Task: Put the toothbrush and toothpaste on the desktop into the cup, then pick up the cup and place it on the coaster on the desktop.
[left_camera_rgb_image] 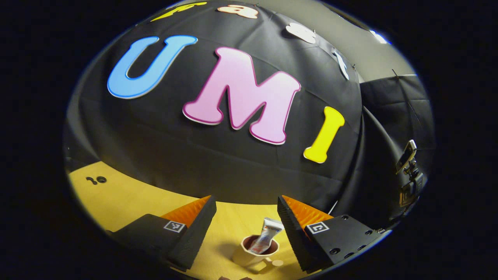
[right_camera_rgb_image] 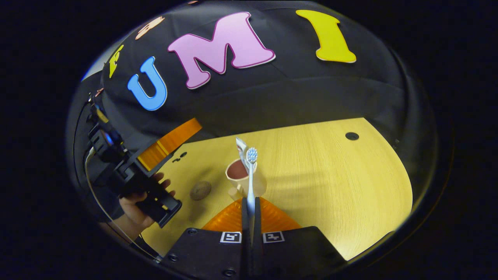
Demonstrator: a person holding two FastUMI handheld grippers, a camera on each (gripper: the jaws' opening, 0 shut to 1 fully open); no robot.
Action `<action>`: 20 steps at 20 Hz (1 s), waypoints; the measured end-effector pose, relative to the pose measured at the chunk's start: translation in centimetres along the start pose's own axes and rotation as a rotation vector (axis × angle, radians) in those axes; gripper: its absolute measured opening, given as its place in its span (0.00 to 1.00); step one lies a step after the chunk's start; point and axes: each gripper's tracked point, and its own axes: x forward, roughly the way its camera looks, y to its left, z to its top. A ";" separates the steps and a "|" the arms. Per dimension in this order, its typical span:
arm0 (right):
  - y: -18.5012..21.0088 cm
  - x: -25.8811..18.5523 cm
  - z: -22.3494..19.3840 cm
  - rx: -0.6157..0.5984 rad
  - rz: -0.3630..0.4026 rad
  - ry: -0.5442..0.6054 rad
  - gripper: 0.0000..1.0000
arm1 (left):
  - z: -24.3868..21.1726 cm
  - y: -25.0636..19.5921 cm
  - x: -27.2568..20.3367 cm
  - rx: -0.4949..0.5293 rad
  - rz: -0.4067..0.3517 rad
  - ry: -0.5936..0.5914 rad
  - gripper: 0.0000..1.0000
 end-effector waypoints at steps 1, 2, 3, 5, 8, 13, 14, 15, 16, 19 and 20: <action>0.7 0.4 1.2 -0.003 0.016 -0.028 0.05 | 0.7 0.6 -1.2 0.006 0.020 -0.003 0.97; 1.3 0.7 2.2 -0.009 0.034 -0.056 0.05 | 1.1 1.2 -2.3 0.012 0.039 -0.001 0.97; 2.1 1.1 3.3 -0.019 0.053 -0.086 0.05 | 1.5 1.8 -3.4 0.015 0.062 -0.002 0.98; 3.6 2.6 5.0 -0.039 0.095 -0.137 0.05 | 2.2 2.9 -5.6 0.010 0.108 -0.010 0.98; 5.4 5.0 7.0 -0.050 0.128 -0.206 0.05 | 1.2 3.5 -8.2 0.005 0.142 0.020 0.97; 6.4 8.8 9.1 -0.106 0.139 -0.349 0.05 | -0.2 5.0 -10.1 0.007 0.170 0.056 0.97; 6.5 9.4 9.2 -0.128 0.140 -0.373 0.05 | -0.3 5.3 -10.1 0.010 0.175 0.056 0.97; 6.6 10.0 9.2 -0.151 0.138 -0.395 0.05 | -0.4 5.5 -10.2 0.012 0.175 0.054 0.97; 6.6 10.5 9.3 -0.175 0.135 -0.422 0.05 | -0.6 5.6 -10.1 0.012 0.175 0.052 0.97; 6.4 11.9 9.1 -0.220 0.122 -0.456 0.05 | -0.8 5.5 -9.7 0.000 0.168 0.047 0.97; 6.3 12.1 8.9 -0.238 0.115 -0.461 0.05 | -1.0 5.4 -9.5 -0.004 0.165 0.044 0.97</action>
